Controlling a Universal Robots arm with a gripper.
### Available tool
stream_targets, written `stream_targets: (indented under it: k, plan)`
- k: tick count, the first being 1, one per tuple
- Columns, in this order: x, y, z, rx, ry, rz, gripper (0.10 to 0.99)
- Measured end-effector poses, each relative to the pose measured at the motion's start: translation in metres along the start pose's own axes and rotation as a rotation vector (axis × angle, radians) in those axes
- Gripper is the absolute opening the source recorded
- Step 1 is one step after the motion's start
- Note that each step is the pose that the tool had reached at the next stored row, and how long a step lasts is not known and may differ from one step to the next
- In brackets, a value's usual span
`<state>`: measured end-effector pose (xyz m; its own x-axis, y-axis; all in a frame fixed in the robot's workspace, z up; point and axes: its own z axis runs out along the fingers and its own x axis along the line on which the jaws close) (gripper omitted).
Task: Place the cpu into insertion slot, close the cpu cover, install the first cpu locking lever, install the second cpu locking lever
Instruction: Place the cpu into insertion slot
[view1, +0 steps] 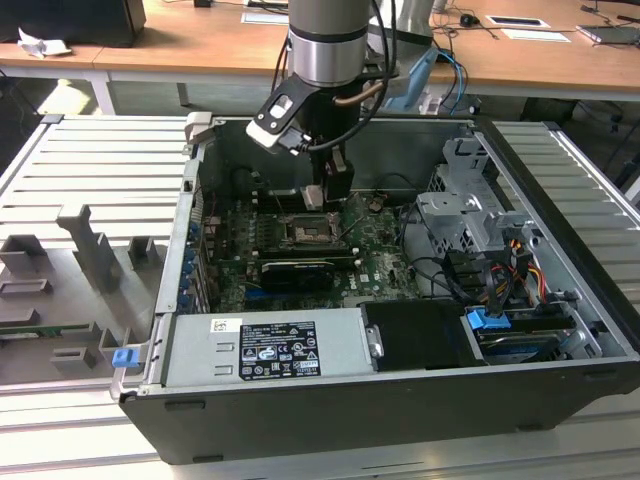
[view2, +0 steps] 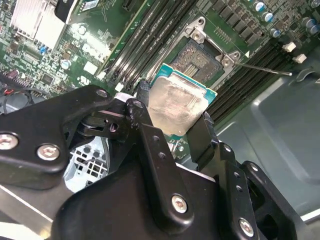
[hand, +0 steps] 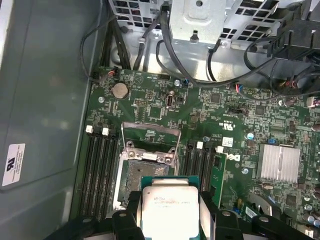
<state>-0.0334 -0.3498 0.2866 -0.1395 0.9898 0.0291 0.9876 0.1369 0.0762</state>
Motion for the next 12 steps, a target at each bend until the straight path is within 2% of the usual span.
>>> stream_targets:
  k: [4,12]
  plan:
    - [-0.0001,-0.0002,0.0035,-0.001,-0.0040,0.051,0.541]
    - [-0.0002,-0.0007,0.0071,-0.001,-0.0051,0.065,0.541]
